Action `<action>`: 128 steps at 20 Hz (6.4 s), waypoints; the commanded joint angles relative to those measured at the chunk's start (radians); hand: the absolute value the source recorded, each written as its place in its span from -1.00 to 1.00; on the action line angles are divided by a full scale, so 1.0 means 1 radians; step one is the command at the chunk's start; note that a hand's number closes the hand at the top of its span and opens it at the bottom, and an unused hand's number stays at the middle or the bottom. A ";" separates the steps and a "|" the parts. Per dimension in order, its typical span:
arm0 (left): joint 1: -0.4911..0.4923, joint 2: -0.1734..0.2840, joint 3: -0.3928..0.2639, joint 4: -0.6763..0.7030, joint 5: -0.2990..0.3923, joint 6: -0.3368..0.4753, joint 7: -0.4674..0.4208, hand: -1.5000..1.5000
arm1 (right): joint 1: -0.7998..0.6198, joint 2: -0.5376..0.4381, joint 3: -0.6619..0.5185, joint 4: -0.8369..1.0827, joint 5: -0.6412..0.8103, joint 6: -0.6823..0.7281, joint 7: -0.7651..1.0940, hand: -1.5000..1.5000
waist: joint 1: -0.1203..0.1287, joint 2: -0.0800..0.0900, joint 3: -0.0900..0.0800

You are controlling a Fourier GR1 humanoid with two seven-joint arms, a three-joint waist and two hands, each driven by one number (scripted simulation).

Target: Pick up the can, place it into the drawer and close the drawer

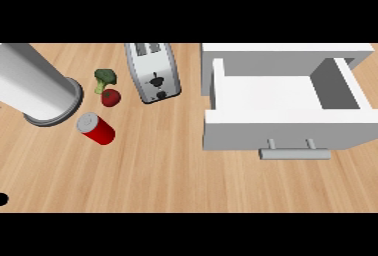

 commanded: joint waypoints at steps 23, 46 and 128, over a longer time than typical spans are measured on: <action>-0.199 -0.106 -0.126 0.414 -0.123 0.062 -0.132 -1.00 | 0.037 0.003 -0.238 0.067 -0.128 0.239 -0.035 -1.00 | -0.003 0.001 0.000; -0.331 -0.028 -0.026 1.133 -0.236 -0.012 -0.611 -1.00 | 0.036 0.069 -0.323 -0.024 -0.180 0.313 0.065 -1.00 | -0.011 0.005 -0.001; -0.800 -0.339 -0.470 0.702 -0.272 0.561 -0.266 1.00 | 0.138 0.116 -0.273 -0.220 -0.263 0.231 0.166 -1.00 | -0.014 0.002 0.000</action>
